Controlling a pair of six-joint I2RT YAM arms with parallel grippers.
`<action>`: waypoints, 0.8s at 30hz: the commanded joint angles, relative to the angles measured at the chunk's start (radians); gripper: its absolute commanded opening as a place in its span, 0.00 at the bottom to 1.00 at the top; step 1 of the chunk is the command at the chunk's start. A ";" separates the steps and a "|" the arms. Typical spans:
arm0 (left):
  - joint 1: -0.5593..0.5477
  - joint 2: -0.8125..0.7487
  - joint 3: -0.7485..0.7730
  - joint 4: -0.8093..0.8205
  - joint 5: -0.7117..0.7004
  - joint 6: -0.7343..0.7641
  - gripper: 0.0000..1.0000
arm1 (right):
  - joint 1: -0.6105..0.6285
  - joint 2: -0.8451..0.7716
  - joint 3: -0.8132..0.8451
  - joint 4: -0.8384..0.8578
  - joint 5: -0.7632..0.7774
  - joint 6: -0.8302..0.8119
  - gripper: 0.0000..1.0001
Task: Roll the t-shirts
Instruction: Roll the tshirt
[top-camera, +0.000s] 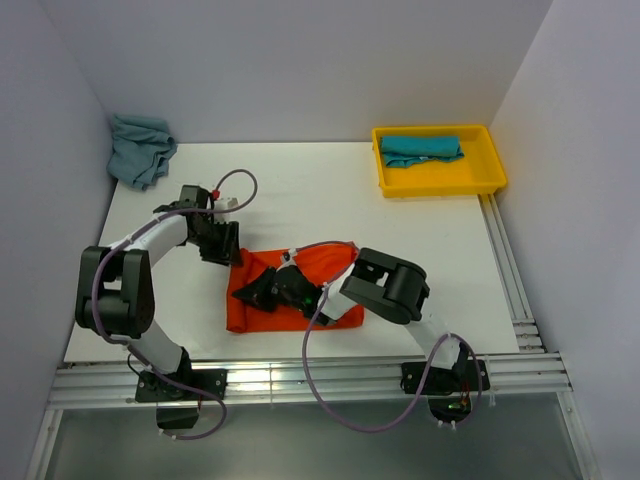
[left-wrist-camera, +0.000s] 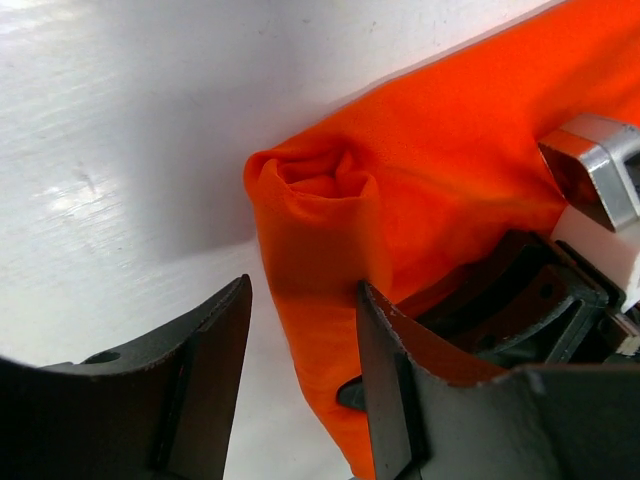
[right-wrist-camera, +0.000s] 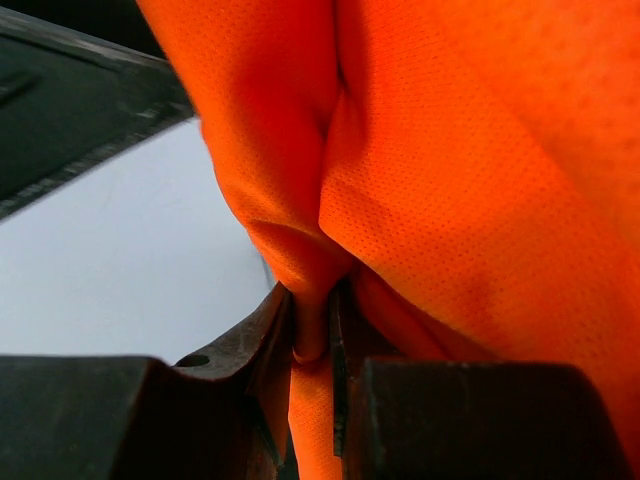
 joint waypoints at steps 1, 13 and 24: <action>-0.023 0.027 0.014 0.006 0.012 -0.001 0.51 | -0.018 0.048 -0.029 0.031 -0.033 0.013 0.08; -0.095 0.061 0.037 -0.007 -0.072 -0.028 0.01 | -0.021 -0.054 0.000 -0.307 0.050 -0.092 0.40; -0.111 0.051 0.036 -0.006 -0.111 -0.032 0.00 | 0.114 -0.163 0.459 -1.335 0.505 -0.168 0.54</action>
